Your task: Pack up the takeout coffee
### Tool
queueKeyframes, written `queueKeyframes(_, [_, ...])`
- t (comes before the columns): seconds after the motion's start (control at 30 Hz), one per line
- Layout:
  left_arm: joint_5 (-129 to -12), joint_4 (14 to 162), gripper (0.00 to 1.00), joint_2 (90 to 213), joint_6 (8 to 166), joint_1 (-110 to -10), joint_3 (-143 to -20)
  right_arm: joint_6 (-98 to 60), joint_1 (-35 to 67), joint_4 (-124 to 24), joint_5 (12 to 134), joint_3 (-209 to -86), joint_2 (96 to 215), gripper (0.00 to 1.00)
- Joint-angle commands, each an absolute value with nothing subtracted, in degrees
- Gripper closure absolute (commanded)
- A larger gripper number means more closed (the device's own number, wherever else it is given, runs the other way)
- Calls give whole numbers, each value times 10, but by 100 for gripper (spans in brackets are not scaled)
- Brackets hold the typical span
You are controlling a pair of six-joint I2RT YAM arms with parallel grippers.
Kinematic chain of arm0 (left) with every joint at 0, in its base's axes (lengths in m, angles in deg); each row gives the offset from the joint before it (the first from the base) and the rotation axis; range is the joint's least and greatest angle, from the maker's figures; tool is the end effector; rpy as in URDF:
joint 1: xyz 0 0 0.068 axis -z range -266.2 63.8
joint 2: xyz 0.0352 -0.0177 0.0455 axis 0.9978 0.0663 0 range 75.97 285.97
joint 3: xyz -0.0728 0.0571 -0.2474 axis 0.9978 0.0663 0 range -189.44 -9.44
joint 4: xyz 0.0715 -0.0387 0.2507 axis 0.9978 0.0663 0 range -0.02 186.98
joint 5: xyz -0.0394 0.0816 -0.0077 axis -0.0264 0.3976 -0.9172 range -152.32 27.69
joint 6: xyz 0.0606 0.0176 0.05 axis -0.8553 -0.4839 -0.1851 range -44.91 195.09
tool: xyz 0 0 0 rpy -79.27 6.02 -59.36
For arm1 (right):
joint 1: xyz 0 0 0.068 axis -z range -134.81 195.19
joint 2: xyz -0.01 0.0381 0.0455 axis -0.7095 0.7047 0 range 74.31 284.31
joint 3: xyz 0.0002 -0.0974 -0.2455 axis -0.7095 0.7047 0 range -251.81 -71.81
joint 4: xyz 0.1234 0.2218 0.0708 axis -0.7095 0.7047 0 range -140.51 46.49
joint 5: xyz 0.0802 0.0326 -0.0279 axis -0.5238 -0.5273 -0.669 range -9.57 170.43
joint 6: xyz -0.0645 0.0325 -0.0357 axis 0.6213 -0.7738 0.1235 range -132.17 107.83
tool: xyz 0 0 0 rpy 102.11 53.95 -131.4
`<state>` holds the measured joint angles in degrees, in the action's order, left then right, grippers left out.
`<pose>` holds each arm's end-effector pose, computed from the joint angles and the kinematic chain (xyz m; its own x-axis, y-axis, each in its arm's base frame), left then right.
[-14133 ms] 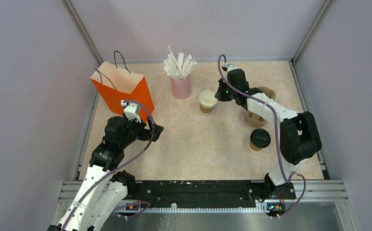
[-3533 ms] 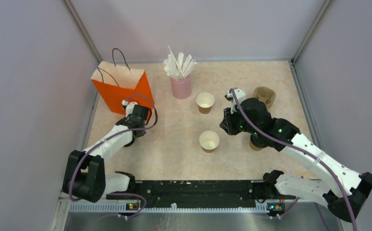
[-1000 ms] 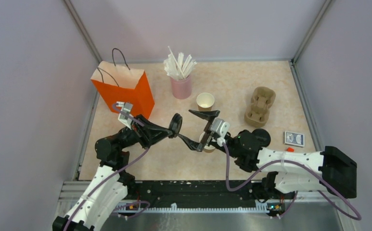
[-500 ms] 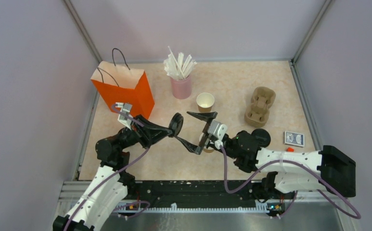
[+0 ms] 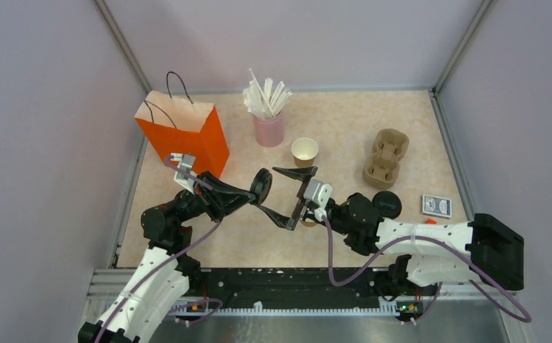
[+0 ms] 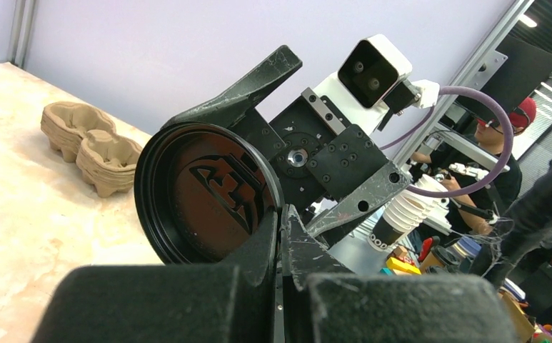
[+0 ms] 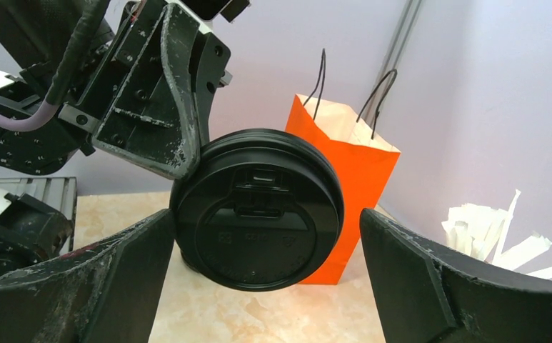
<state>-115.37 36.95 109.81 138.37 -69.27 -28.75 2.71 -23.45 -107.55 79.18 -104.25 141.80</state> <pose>0.1303 -0.0979 0.3238 -0.4230 -0.4325 -0.7962 0.8797 0.0146 -0.4753 0.1051 0.2729 0.3101 0.3728 0.2485 -0.8940 -0.8720 0.4231 -0.2460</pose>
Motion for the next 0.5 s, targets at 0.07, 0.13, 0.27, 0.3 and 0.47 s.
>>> queueKeyframes(0.07, [-1153, 348, 100, 1091, 1379, -691, -289, 25, -243, -1106, 794, -1074, 1427, 4])
queueKeyframes(0.13, [-1151, 337, 100, 1092, 1385, -691, -287, 24, -244, -1104, 793, -1078, 1432, 4])
queueKeyframes(0.27, [-1153, 332, 100, 1093, 1391, -691, -289, 22, -244, -1100, 792, -1083, 1439, 3])
queueKeyframes(0.3, [-1154, 331, 100, 1092, 1392, -691, -289, 20, -243, -1102, 792, -1082, 1439, 3])
queueKeyframes(0.47, [-1157, 329, 100, 1090, 1392, -691, -289, 21, -243, -1104, 788, -1084, 1443, 3])
